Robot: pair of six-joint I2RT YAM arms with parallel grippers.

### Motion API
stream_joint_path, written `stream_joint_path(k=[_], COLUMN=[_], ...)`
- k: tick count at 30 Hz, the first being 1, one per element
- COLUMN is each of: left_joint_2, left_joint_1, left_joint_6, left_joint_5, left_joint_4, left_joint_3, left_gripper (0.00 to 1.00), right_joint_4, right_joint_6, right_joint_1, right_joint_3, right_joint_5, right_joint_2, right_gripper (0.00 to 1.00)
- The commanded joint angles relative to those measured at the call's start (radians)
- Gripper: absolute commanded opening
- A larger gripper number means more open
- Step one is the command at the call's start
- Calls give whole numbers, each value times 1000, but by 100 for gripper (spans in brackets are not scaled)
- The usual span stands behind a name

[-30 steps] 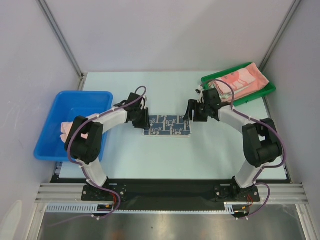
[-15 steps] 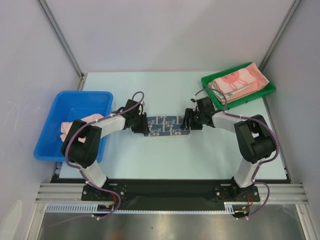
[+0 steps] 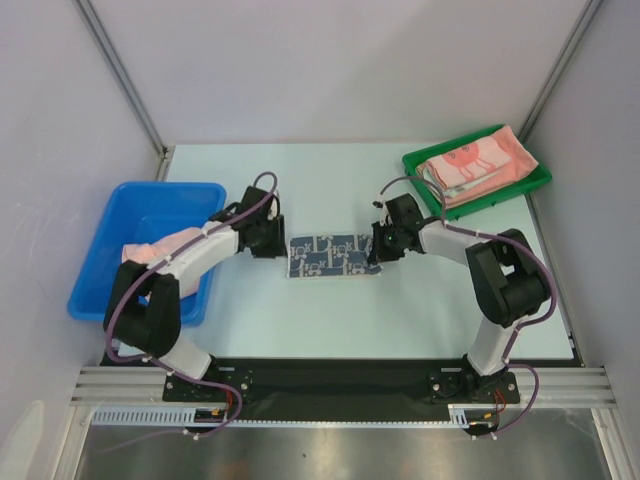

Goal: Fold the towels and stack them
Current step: Neatly place the folded towel into the bin

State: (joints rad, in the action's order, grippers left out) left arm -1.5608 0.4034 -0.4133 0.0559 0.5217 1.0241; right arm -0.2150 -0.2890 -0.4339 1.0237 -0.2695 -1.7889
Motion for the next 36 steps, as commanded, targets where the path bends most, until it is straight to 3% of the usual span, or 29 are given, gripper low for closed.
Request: stream_joint_path(k=[1, 9, 16, 21, 26, 36], left_joint_2=[110, 160, 163, 127, 102, 108], left_joint_1=[-8, -37, -35, -35, -49, -78], left_joint_6=[94, 203, 228, 237, 249, 245], left_joint_5=[-97, -142, -90, -64, -28, 88], left_joint_4=[105, 126, 75, 81, 92, 84], left_joint_3=[146, 172, 145, 165, 179, 189], left_gripper=[43, 45, 46, 45, 45, 45], right_joint_4=[-185, -497, -713, -823, -844, -649], right_joint_6=[140, 375, 565, 616, 685, 823], right_joint_1=[24, 217, 357, 426, 498, 583], right_joint_3=[102, 450, 847, 1104, 1314, 1346], right_joint_5=[75, 47, 122, 191, 214, 195], right_joint_2=[51, 60, -110, -282, -366, -383], right_gripper=[0, 0, 0, 0, 0, 0])
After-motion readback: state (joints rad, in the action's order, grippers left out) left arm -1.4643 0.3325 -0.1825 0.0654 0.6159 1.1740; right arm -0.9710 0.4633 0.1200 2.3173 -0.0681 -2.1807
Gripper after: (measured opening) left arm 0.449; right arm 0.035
